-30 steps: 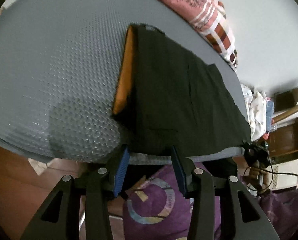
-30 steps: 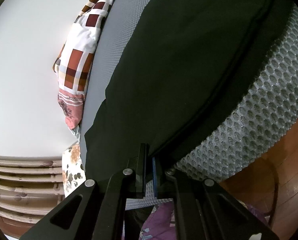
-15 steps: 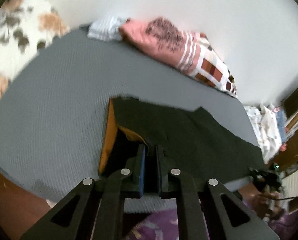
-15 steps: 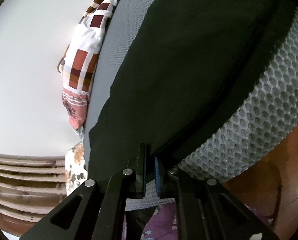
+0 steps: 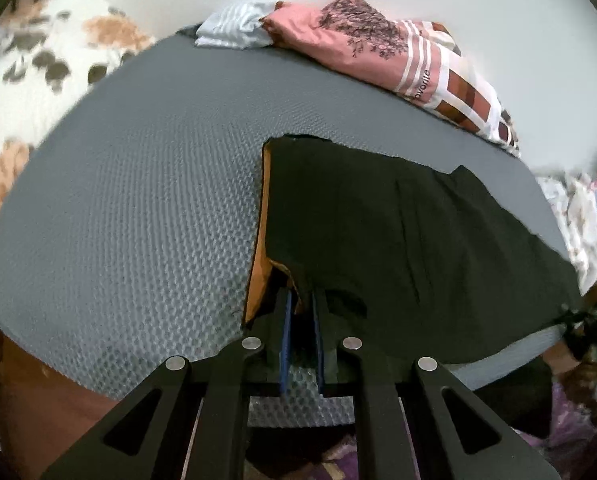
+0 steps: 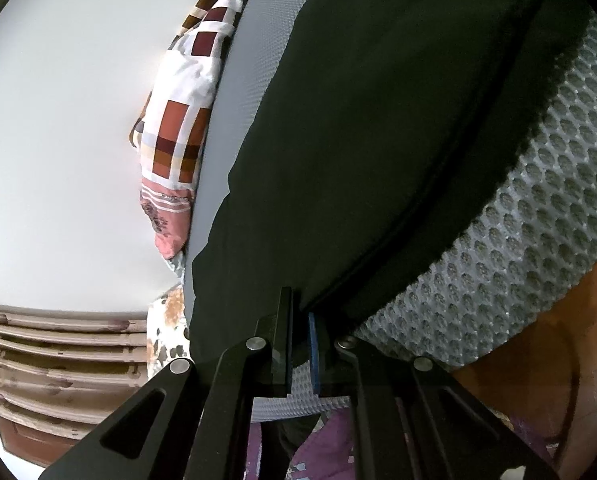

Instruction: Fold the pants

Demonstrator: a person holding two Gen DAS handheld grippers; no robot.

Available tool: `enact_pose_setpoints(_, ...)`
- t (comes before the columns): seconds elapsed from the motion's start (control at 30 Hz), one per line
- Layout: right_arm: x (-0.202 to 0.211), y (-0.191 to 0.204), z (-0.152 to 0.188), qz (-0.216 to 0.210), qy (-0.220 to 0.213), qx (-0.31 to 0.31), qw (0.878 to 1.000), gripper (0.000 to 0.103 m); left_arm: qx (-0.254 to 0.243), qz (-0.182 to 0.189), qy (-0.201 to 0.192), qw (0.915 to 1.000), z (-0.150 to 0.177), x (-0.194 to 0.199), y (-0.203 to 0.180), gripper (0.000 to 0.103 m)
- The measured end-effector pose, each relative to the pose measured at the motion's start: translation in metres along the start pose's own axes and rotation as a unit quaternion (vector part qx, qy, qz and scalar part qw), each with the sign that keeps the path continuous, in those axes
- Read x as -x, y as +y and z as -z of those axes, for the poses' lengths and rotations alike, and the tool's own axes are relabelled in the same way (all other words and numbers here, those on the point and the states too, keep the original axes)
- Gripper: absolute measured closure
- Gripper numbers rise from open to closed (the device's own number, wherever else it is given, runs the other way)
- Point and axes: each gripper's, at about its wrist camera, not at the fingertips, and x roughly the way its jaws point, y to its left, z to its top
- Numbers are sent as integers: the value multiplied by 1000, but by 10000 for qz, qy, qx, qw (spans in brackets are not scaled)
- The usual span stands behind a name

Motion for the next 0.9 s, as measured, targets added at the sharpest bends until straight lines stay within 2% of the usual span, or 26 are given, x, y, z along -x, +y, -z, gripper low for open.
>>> enact_pose_setpoints(0.07,6,-1,-2,-131,-101,8,9999,94,-147,-143,-13,9998,1,-3,-4,92)
enact_pose_setpoints(0.23,31,-4,-22,-147,-472,113,9987,93,-19,-187,43,9998,2,-5,1,86)
enact_pose_setpoints(0.4,69,-35,-57,-231,-1102,-323,9931,91,4,-387,249,9989,7,-13,3,85)
enact_pose_setpoints(0.53,111,-68,-81,-391,-1702,-697,9822,94,-13,-447,257,9987,6,-13,1,85)
enact_pose_setpoints(0.6,133,-86,-91,-599,-1997,-965,9732,93,-90,-498,290,9983,5,-14,-1,85)
enact_pose_setpoints(0.63,142,-92,-95,-564,-2111,-1001,9707,92,-103,-515,304,9982,4,-14,-1,85)
enact_pose_setpoints(0.67,153,-94,-100,-298,-2243,-896,9699,95,-102,-519,314,9981,3,-14,-1,85)
enact_pose_setpoints(0.83,173,-99,-111,-165,-2375,-734,9685,99,-95,-543,301,9980,2,-15,-2,85)
enact_pose_setpoints(0.9,179,-94,-108,-311,-2468,-592,9668,99,-146,-593,301,9977,1,-16,-5,85)
